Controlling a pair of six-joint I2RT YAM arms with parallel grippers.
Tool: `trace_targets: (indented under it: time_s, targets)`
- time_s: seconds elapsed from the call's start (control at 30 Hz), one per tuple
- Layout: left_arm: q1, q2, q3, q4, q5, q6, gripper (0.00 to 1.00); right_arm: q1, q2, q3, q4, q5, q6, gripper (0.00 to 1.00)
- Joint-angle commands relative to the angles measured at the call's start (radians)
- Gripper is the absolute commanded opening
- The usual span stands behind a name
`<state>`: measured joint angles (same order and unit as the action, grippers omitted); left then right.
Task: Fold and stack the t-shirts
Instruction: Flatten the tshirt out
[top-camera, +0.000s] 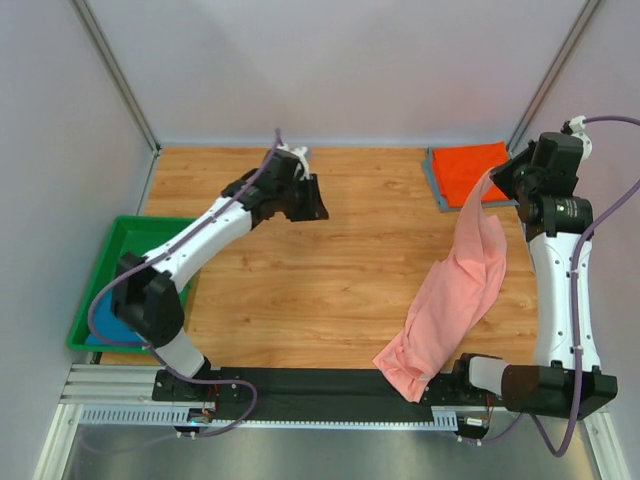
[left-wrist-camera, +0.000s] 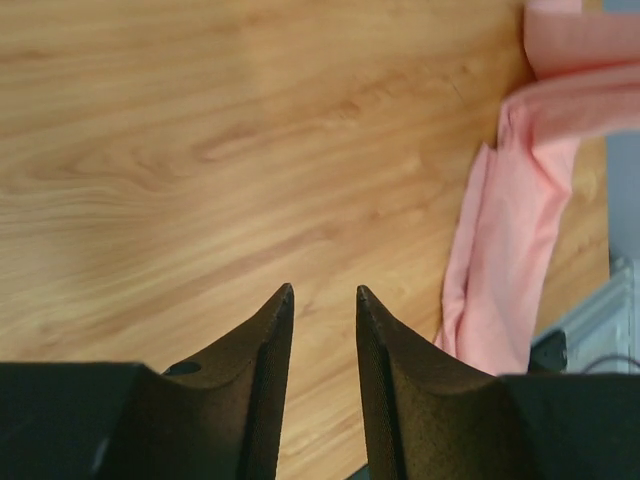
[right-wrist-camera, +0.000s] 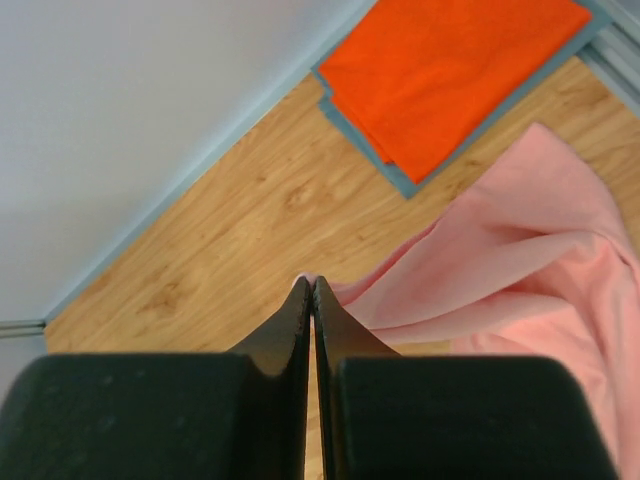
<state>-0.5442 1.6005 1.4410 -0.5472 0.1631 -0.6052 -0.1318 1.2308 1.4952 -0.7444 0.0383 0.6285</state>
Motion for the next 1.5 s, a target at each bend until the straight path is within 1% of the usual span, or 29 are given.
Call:
trace_targets:
  time_s: [0.0, 0.03, 0.07, 0.1, 0.13, 0.3, 0.33, 0.4, 0.43, 0.53, 0.73, 0.87, 1.03, 1.13, 1.33, 1.47]
  targets:
    - [-0.069, 0.11, 0.071, 0.168, 0.188, 0.011, 0.39, 0.0, -0.074, -0.021, -0.019, 0.129, -0.029, 0.0]
    - [-0.103, 0.187, 0.097, 0.206, 0.209, 0.027, 0.39, 0.0, -0.086, -0.029, -0.036, 0.156, -0.029, 0.0]
    - [-0.121, 0.228, 0.126, 0.217, 0.251, 0.041, 0.39, 0.0, -0.091, -0.033, -0.047, 0.169, -0.029, 0.0]
    - [-0.16, 0.271, 0.2, 0.217, 0.256, 0.062, 0.39, 0.0, -0.099, -0.055, -0.068, 0.178, -0.026, 0.0]
    - [-0.18, 0.345, 0.235, 0.222, 0.271, 0.071, 0.38, 0.0, -0.114, -0.067, -0.076, 0.184, -0.023, 0.0]
    - [-0.308, 0.536, 0.447, 0.237, 0.263, 0.108, 0.38, 0.001, -0.172, -0.145, -0.09, 0.157, 0.003, 0.0]
    - [-0.322, 0.599, 0.475, 0.237, 0.269, 0.114, 0.38, 0.001, -0.185, -0.162, -0.09, 0.146, 0.005, 0.0]
    - [-0.356, 0.657, 0.551, 0.225, 0.279, 0.134, 0.38, 0.001, -0.198, -0.176, -0.092, 0.14, 0.013, 0.0]
    - [-0.365, 0.706, 0.57, 0.225, 0.279, 0.14, 0.38, 0.001, -0.209, -0.184, -0.092, 0.134, 0.014, 0.0]
    - [-0.384, 0.771, 0.595, 0.28, 0.297, 0.125, 0.38, 0.001, -0.234, -0.21, -0.098, 0.124, 0.016, 0.0]
    - [-0.396, 0.886, 0.665, 0.322, 0.26, 0.094, 0.39, 0.001, -0.286, -0.286, -0.096, 0.114, 0.017, 0.0]
    - [-0.401, 0.952, 0.726, 0.355, 0.27, 0.053, 0.39, 0.001, -0.31, -0.305, -0.111, 0.117, 0.013, 0.0]
    - [-0.402, 0.981, 0.73, 0.397, 0.231, 0.042, 0.4, 0.001, -0.336, -0.311, -0.122, 0.123, 0.005, 0.0]
    - [-0.402, 0.993, 0.733, 0.417, 0.234, 0.048, 0.41, 0.001, -0.347, -0.322, -0.124, 0.126, 0.004, 0.0]
    - [-0.407, 1.006, 0.737, 0.421, 0.243, 0.048, 0.41, 0.001, -0.344, -0.316, -0.119, 0.129, 0.005, 0.0]
    - [-0.411, 1.029, 0.768, 0.418, 0.233, 0.059, 0.41, 0.001, -0.341, -0.306, -0.113, 0.123, 0.01, 0.0]
